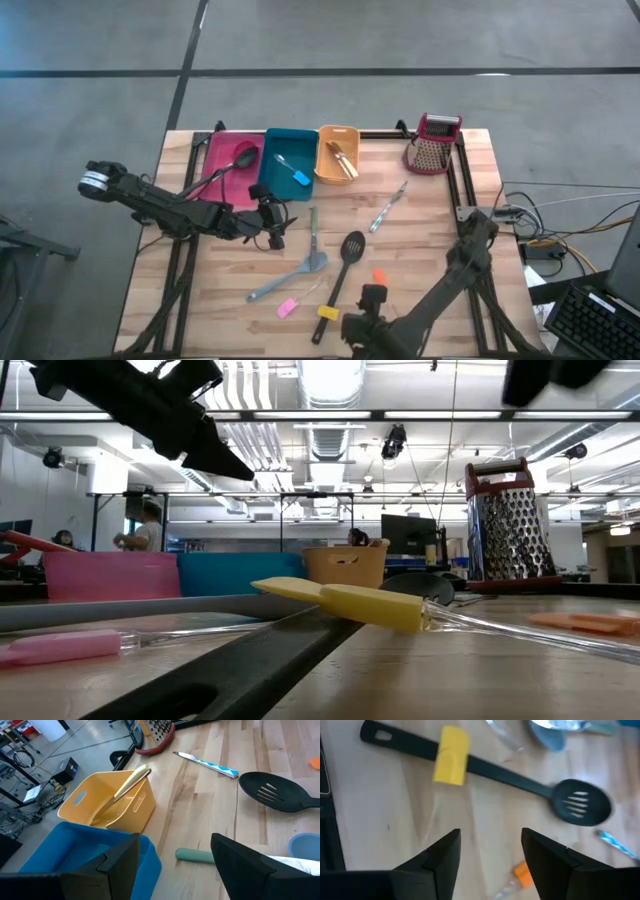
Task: Pick & Place Kitchen Items
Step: Put the yellow spatula into the blue bin
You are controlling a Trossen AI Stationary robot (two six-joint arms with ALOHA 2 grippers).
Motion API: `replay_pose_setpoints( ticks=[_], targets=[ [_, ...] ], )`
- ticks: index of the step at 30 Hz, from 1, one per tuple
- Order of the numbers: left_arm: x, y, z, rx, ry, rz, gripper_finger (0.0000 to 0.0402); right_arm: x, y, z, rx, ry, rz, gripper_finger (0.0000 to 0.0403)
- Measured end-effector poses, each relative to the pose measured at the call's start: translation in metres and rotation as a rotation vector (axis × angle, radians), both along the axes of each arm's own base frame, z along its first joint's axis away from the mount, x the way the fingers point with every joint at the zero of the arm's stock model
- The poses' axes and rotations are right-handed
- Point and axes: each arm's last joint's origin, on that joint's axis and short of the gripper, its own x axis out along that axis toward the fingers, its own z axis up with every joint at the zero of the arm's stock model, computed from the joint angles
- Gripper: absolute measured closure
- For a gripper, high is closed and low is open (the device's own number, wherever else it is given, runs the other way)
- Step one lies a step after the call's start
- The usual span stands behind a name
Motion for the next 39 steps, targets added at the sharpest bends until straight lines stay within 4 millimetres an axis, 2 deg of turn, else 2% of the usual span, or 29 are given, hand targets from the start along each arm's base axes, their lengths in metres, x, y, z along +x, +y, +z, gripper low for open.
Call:
replay_pose_setpoints(
  ticks=[3, 9, 20, 25, 30, 36, 39],
  targets=[
    [0.0, 0.0, 0.0, -0.008, 0.001, -0.005, 0.0154, 0.006, 0.005, -0.014, 0.024, 0.009, -0.002, 0.0187],
    [0.0, -0.001, -0.002, -0.037, 0.014, -0.038, 0.0154, 0.017, 0.012, -0.029, 0.105, -0.03, 0.019, 0.018],
    [-0.002, -0.001, -0.005, -0.057, 0.038, -0.026, 0.0154, 0.03, -0.001, -0.07, 0.198, 0.01, 0.032, 0.0196],
    [-0.002, -0.001, -0.005, -0.058, 0.037, -0.025, 0.0154, 0.035, -0.008, -0.079, 0.204, 0.01, 0.032, 0.0208],
    [-0.002, -0.001, -0.005, -0.058, 0.041, -0.025, 0.0154, 0.036, -0.018, -0.086, 0.214, 0.03, -0.019, 0.0253],
    [-0.002, -0.001, -0.005, -0.058, 0.041, -0.024, 0.0154, 0.033, -0.02, -0.083, 0.201, 0.057, -0.048, 0.0372],
    [-0.002, -0.001, -0.005, -0.06, 0.041, -0.023, 0.0154, 0.029, -0.02, -0.072, 0.205, 0.071, -0.058, 0.0379]
  ],
)
